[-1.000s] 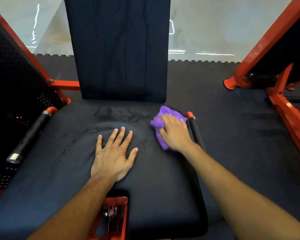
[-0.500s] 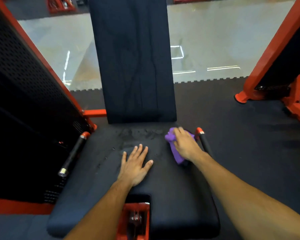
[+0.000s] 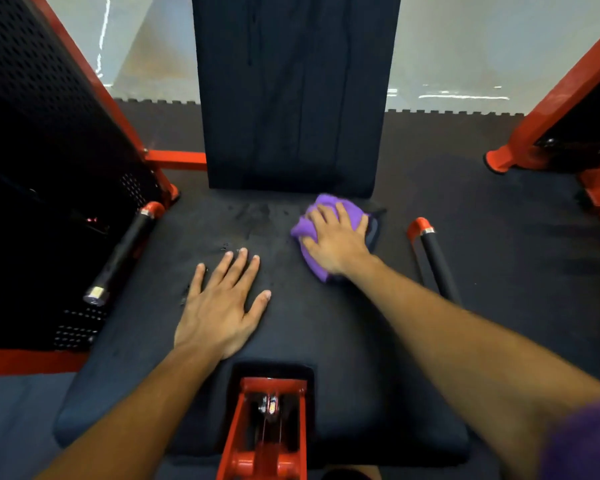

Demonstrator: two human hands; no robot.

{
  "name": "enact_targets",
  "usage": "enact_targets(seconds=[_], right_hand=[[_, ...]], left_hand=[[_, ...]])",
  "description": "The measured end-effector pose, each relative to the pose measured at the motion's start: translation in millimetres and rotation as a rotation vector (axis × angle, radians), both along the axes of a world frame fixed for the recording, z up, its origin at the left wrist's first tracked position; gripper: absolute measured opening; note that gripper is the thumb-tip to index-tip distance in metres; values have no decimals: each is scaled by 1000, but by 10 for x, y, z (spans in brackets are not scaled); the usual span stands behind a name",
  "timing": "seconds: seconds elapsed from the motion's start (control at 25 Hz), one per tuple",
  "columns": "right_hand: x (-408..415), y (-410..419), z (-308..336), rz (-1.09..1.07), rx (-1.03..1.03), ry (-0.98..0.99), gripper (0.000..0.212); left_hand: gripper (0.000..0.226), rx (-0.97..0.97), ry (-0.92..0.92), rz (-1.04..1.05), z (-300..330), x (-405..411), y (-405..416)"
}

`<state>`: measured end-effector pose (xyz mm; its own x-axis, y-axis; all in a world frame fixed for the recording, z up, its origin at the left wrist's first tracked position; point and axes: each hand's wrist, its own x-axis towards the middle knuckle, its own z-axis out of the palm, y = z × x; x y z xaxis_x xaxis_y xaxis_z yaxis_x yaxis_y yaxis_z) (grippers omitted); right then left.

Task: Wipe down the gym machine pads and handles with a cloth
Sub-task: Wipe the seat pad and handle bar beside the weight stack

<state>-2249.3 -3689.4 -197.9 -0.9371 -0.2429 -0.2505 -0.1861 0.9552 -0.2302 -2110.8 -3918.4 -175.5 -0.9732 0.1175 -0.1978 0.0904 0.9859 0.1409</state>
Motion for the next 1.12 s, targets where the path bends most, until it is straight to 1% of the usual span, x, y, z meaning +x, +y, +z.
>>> enact_targets(seconds=[0.12,0.2,0.28,0.36,0.48,0.56,0.6,0.68,0.76,0.84,0.92,1.0,1.12], right_hand=[[-823,-227,-152,-46,-4,-67,54],[-929,-267,-170,-63,12,-80,55],[-644,-167,-123,-43,22,-13,53],[-71,-72,-7,-8,34,56,53],[1017,-28,291,37,-9,48,68],[1457,-14,366,70,-16,33,62],[1475,-6,359,74,-12,23,57],[1114,-50,262,53,-7,27,53],[457,-196,86,6,-7,49,55],[-206,-350,-97,-45,-7,26,57],[-609,-459,-198,-68,-1,-3,57],[-647,-465,-138,-69,-24,-17,57],[-129,-311,159,-4,-58,3,52]], left_hand=[[72,4,24,-10,-49,-6,-25],[71,8,25,-15,-60,-10,-30],[73,3,20,-9,-34,-9,-18],[74,0,4,1,2,-9,-13],[76,12,4,-7,15,-15,-9],[77,16,3,-2,15,-21,-11],[77,12,1,-2,6,-24,-9],[76,-4,-1,-2,-19,-20,-12],[74,-10,12,-10,-31,-12,-29],[72,-9,14,-4,-50,-16,-34],[72,-6,16,-7,-72,-29,-33],[73,-15,14,-3,-31,-22,-35],[80,-28,-38,19,93,-18,12]])
